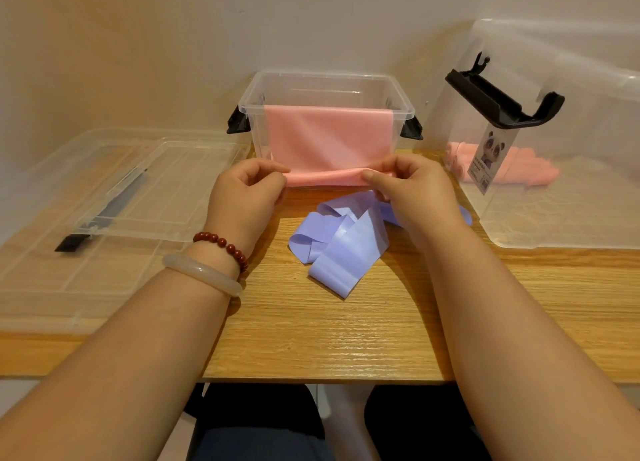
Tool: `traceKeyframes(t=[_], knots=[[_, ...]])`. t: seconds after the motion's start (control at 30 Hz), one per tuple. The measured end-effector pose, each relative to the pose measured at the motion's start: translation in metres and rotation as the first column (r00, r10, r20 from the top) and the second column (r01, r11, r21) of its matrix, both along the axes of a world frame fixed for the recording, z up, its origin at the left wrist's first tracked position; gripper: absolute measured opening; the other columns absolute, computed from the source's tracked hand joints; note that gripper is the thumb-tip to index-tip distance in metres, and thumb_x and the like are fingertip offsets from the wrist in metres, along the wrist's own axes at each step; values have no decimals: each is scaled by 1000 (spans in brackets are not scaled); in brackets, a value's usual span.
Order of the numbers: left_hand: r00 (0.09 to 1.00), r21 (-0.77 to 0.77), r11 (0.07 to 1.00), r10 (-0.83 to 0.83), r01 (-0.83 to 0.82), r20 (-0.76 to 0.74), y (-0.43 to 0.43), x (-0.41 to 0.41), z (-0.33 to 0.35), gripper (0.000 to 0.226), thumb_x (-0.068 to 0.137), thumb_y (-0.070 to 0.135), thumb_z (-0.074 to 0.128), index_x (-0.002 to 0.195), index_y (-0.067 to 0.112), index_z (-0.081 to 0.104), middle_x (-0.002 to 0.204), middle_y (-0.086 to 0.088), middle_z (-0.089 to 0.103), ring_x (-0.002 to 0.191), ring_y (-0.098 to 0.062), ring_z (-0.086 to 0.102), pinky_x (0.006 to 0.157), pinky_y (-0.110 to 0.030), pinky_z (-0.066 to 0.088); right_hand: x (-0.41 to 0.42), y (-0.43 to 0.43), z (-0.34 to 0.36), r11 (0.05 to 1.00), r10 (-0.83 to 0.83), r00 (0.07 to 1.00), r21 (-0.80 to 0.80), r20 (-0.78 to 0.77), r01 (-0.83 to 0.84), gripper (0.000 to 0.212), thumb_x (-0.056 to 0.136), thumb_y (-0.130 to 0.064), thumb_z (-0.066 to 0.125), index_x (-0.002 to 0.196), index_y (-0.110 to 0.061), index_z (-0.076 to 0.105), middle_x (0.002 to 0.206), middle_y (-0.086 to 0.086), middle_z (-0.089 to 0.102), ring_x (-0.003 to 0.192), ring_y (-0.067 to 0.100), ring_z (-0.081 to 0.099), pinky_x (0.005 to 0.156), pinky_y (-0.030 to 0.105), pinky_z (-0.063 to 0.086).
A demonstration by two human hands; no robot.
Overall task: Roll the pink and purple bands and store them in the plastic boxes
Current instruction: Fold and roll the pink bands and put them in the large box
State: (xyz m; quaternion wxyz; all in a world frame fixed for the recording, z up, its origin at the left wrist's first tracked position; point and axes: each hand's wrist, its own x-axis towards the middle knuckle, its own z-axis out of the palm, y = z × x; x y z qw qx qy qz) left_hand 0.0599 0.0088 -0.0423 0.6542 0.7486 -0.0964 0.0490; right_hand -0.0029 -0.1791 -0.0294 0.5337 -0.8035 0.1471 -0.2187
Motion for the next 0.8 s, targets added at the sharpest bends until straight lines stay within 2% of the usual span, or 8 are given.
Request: traceKeyframes(t=[0.17,0.27,0.37,0.47,0.6,0.7,0.8], knots=[[998,15,999,48,-49,48,-1,1,-1,23,91,8,57,82,28,64,68,6,59,59,-6,55,64,-27,50,2,0,0,999,-32,999,-18,17,33,13,90,-29,69,86,-17,73,79,-6,66,72,4,56,72,30,55],[998,37,999,21,-23,57,-1,1,-1,23,93,9,57,82,27,64,69,6,59,54,0,54,60,-21,51,2,0,-1,997,-50,998,-64,42,53,9,90,-28,69,88,-19,69,84,-2,66,80,11,61,72,33,55],[1000,26,1000,-6,6,25,-2,-1,1,26,93,4,53,82,22,68,73,4,62,58,-1,57,63,-18,53,1,-1,0,990,-58,997,-122,58,65,7,91,-26,69,86,-24,64,83,-1,66,77,13,64,72,35,57],[998,6,999,-51,51,-33,-1,-4,4,27,90,2,52,83,20,71,75,-1,65,69,-10,61,70,-24,54,-1,-3,2,992,-62,997,-111,52,67,10,90,-28,70,85,-20,70,76,3,68,69,11,61,73,37,59],[998,129,991,-43,38,37,0,-3,0,18,90,13,62,91,29,70,81,3,66,77,-12,61,69,-25,51,-3,-5,3,998,-14,1000,-55,-5,14,10,84,-23,76,92,-20,71,83,-3,64,78,11,61,60,22,55],[999,144,990,-7,0,54,-1,-2,-1,12,92,22,62,87,31,68,78,8,63,75,-8,58,68,-24,46,-3,-4,3,996,-19,1000,-84,-12,18,6,87,-22,73,92,-20,72,85,-2,64,80,12,60,61,20,52],[998,151,988,28,-35,48,-2,0,-1,16,93,26,61,78,32,64,75,10,58,74,-8,54,71,-26,43,-2,-3,3,997,-19,1000,-74,9,19,9,89,-27,70,91,-18,73,84,-6,64,76,5,56,60,13,47]])
